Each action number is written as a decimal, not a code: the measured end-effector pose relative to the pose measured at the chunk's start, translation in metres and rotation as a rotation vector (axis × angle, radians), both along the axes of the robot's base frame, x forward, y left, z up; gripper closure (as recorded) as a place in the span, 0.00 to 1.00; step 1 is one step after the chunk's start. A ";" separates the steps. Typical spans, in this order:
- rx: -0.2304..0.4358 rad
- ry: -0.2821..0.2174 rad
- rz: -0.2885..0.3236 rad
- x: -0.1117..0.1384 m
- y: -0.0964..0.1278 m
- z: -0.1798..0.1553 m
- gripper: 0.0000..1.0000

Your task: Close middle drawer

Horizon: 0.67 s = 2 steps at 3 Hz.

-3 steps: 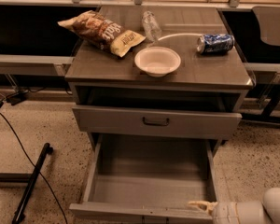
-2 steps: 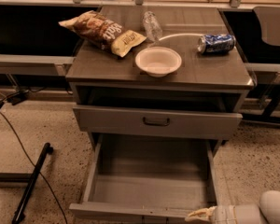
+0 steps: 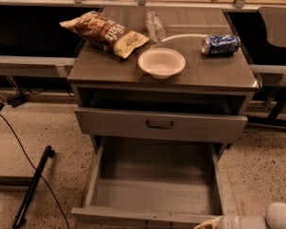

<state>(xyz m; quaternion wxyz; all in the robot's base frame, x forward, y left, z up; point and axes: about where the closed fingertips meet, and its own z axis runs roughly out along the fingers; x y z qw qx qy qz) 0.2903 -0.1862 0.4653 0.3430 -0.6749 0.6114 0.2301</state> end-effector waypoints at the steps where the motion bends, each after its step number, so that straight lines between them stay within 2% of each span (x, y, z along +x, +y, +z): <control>1: -0.038 0.013 -0.029 0.003 0.001 -0.019 1.00; 2: -0.100 0.001 -0.068 -0.002 -0.002 -0.068 1.00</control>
Offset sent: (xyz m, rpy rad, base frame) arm 0.0003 -0.0129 -0.1329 -0.1975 -0.0400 -0.1476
